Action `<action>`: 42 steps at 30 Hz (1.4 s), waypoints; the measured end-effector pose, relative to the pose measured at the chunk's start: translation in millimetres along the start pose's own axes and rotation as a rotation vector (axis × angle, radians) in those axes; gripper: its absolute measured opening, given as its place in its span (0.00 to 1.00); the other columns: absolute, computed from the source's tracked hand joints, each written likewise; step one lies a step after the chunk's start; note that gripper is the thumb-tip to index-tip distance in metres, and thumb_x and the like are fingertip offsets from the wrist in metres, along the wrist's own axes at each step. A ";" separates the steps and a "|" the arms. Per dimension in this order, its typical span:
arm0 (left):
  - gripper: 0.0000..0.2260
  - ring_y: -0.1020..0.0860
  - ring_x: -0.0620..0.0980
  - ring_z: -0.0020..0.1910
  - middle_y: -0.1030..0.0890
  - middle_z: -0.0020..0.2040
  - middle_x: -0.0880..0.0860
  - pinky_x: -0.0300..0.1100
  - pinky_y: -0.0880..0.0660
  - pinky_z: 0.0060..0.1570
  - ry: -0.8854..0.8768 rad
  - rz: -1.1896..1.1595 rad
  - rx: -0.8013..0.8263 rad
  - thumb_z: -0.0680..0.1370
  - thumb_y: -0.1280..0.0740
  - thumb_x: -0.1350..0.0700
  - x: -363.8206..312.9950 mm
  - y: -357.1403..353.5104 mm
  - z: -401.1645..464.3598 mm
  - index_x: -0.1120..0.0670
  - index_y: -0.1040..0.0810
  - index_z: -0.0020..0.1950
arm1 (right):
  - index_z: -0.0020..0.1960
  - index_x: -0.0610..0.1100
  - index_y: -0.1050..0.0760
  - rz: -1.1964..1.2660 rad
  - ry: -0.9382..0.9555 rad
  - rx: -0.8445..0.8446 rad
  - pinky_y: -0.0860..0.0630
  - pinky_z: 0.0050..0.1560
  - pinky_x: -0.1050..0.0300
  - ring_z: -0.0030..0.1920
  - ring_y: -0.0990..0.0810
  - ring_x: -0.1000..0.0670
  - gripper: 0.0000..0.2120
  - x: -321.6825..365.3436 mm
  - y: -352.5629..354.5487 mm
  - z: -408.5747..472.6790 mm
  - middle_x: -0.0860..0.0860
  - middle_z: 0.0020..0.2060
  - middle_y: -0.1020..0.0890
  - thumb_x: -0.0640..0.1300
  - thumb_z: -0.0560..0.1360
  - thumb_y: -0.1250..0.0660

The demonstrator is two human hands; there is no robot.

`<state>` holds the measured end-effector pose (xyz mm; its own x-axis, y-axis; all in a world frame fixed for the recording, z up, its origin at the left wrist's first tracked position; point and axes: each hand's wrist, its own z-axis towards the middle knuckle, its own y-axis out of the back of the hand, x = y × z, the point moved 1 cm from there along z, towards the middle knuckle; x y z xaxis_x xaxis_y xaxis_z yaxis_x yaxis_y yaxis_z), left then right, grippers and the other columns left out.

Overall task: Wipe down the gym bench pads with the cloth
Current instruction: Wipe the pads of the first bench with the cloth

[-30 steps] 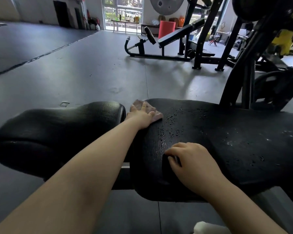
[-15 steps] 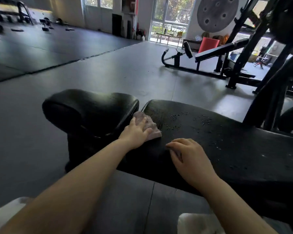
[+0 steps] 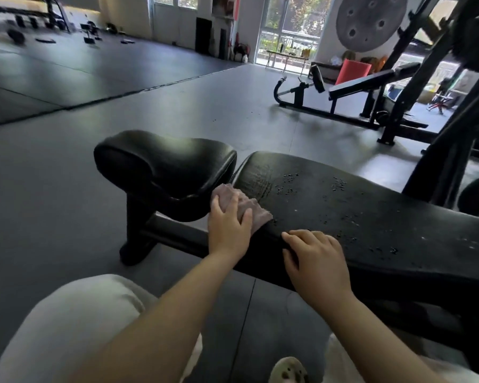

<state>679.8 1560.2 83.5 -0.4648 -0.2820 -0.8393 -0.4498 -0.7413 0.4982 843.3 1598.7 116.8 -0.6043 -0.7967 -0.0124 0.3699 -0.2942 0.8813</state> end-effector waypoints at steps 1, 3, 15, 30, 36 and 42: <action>0.22 0.37 0.57 0.70 0.43 0.74 0.57 0.49 0.38 0.69 0.020 -0.059 0.028 0.80 0.41 0.49 4.3 2.8 8.8 0.49 0.37 0.74 | 0.49 0.46 0.17 -0.011 -0.004 0.003 0.24 0.45 0.51 0.43 0.18 0.47 0.13 0.4 -0.2 0.1 0.52 0.44 0.16 0.46 0.66 0.33; 0.21 0.32 0.56 0.67 0.36 0.71 0.56 0.51 0.34 0.66 0.058 -0.167 0.061 0.79 0.39 0.49 13.4 3.8 20.8 0.46 0.33 0.72 | 0.49 0.46 0.17 -0.031 -0.014 -0.001 0.24 0.46 0.51 0.43 0.18 0.47 0.14 1.6 0.4 -0.2 0.52 0.45 0.16 0.46 0.66 0.33; 0.27 0.40 0.67 0.70 0.40 0.72 0.68 0.61 0.41 0.68 0.090 -0.160 -0.381 0.76 0.47 0.46 -10.7 -48.6 -43.3 0.58 0.35 0.73 | 0.56 0.45 0.18 -0.046 0.017 -0.107 0.34 0.54 0.54 0.48 0.19 0.48 0.23 -7.2 -9.8 -7.6 0.51 0.51 0.16 0.44 0.67 0.45; 0.27 0.41 0.65 0.71 0.42 0.72 0.67 0.59 0.40 0.69 0.005 -0.198 -0.400 0.79 0.49 0.43 3.9 -48.2 -38.4 0.57 0.43 0.73 | 0.53 0.45 0.18 0.001 0.110 -0.147 0.26 0.51 0.52 0.44 0.18 0.46 0.25 -11.0 -7.7 -2.0 0.51 0.47 0.16 0.40 0.65 0.48; 0.28 0.55 0.66 0.73 0.56 0.73 0.67 0.65 0.48 0.69 -0.274 0.094 -0.254 0.80 0.57 0.38 16.6 -52.5 -59.3 0.54 0.49 0.74 | 0.51 0.44 0.17 0.061 0.117 -0.126 0.29 0.60 0.43 0.44 0.17 0.46 0.24 -20.7 -5.6 0.1 0.51 0.47 0.15 0.36 0.64 0.47; 0.32 0.47 0.66 0.71 0.42 0.72 0.62 0.65 0.45 0.69 -0.715 0.546 -0.171 0.73 0.44 0.38 43.7 -15.2 -30.4 0.53 0.41 0.72 | 0.50 0.40 0.17 0.201 0.027 -0.188 0.36 0.66 0.44 0.51 0.21 0.51 0.22 -39.3 -1.9 -9.9 0.48 0.48 0.16 0.29 0.62 0.42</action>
<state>689.5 1540.7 32.6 -0.9668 -0.2177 -0.1339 0.0634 -0.7120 0.6993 873.3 1625.4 110.9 -0.4874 -0.8620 0.1395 0.6064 -0.2192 0.7643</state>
